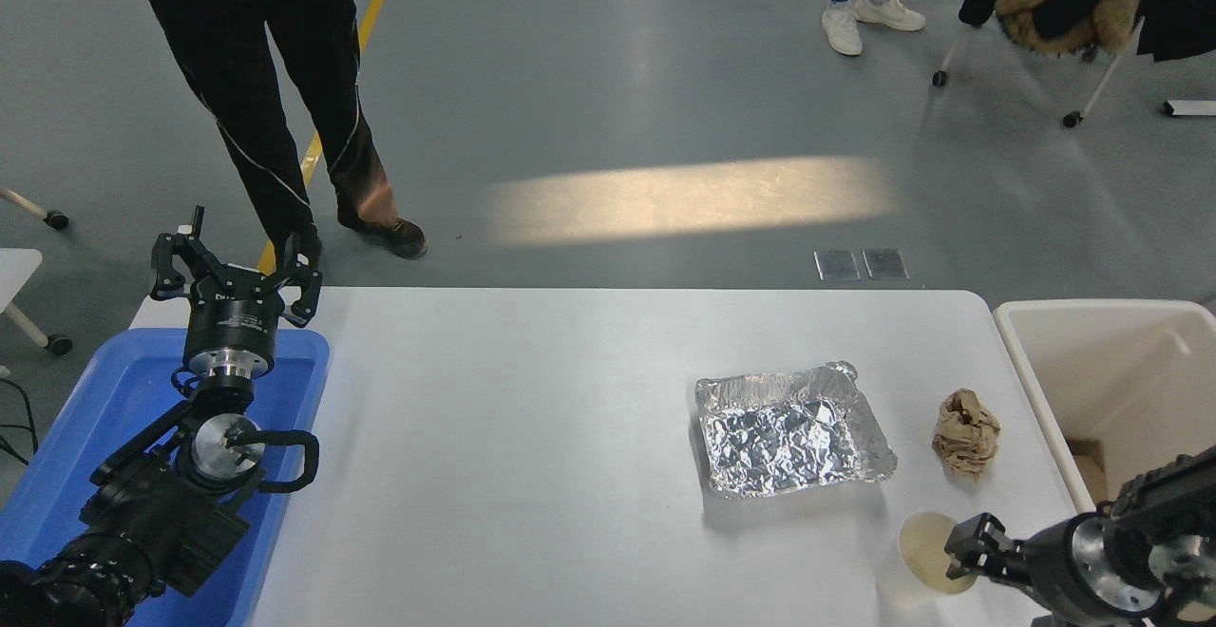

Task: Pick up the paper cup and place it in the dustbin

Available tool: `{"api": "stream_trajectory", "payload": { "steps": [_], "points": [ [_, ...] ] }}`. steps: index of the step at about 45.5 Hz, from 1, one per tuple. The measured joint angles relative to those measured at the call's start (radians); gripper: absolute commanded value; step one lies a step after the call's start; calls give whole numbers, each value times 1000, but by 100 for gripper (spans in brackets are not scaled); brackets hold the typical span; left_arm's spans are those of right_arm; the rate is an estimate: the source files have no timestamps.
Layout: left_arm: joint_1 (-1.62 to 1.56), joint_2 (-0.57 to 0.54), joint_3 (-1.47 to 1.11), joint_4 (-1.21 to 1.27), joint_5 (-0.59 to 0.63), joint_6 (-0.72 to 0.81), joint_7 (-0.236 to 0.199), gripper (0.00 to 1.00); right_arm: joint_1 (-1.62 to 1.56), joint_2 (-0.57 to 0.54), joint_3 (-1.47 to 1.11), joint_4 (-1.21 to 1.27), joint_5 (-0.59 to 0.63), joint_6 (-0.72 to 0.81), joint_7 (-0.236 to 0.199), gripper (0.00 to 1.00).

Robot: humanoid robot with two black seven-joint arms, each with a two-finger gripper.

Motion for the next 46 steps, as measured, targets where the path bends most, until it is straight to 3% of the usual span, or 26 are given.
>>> {"api": "stream_trajectory", "payload": {
  "steps": [16,30,37,46],
  "points": [
    [0,0,0,0,0,0,0,99,3,3,29,7,3,-58,-1,0],
    [-1,0,0,0,0,-1,0,99,255,-45,-81,121,2,-20,-17,0],
    [-1,0,0,0,0,-1,0,99,501,-54,-192,154,3,121,-21,0],
    [-1,0,0,0,0,-1,0,99,882,-30,-307,172,5,416,-19,0]
  ]
}}
